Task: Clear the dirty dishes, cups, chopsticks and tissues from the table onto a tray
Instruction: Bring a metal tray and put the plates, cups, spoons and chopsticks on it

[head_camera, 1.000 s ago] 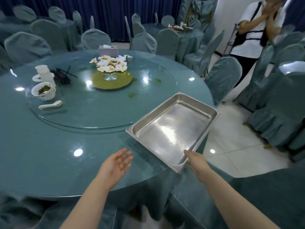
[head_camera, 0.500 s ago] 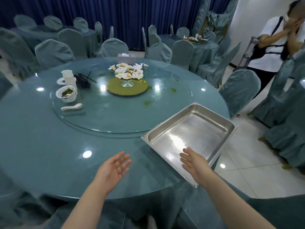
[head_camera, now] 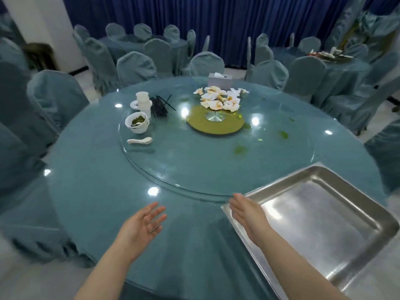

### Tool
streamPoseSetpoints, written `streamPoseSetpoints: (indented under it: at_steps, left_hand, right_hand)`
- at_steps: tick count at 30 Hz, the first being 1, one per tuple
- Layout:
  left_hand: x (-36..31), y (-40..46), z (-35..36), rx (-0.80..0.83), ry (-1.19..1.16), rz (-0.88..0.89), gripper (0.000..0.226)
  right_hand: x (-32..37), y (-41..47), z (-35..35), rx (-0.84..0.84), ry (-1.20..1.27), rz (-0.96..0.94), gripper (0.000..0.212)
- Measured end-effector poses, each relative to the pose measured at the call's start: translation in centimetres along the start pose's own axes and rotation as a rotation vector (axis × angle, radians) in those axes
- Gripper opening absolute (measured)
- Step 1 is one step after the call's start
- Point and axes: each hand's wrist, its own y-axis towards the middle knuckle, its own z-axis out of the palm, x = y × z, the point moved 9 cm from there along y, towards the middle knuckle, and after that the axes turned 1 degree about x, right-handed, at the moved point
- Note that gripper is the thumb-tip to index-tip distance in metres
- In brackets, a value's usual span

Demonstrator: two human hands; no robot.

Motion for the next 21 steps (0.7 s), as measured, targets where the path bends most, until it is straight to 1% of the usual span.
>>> streamPoseSetpoints:
  at_steps: [2,5,7,9,11,13,17,21]
  left_hand:
    - [-0.9,1.5,-1.2,-0.065,-0.019,0.017,0.030]
    - [-2.0,3.1,-2.9,-0.153,-0.035,0.024,0.030]
    - [-2.3,4.3,-4.1,-0.206,-0.051,0.023,0.029]
    - [-2.4,4.9,-4.9,-0.242,-0.074,0.015,0.028]
    - [-2.3,5.3,-6.0,-0.290,-0.107,0.011,0.027]
    - [-2.2,5.3,-7.0,-0.343,-0.140,-0.001,0.026]
    - [-2.1,5.3,-8.6,-0.410,-0.155,-0.022,0.026]
    - [-2.0,6.0,-8.9,-0.436,-0.172,-0.049,0.024]
  right_hand:
    - [0.3,3.0,2.3,0.060,-0.047,0.001,0.048]
    - [0.5,6.9,6.2,0.175,-0.242,-0.066,0.051]
    - [0.1,9.2,9.8,0.348,-0.488,-0.122,0.054]
    - [-1.6,11.1,13.3,0.539,-0.822,-0.182,0.065]
    - [-2.9,12.7,15.6,0.631,-1.146,-0.261,0.076]
    - [-3.5,13.8,16.7,0.653,-1.363,-0.323,0.079]
    - [-5.2,15.3,16.5,0.653,-1.574,-0.322,0.084]
    - [-4.9,15.8,16.0,0.734,-1.596,-0.306,0.084]
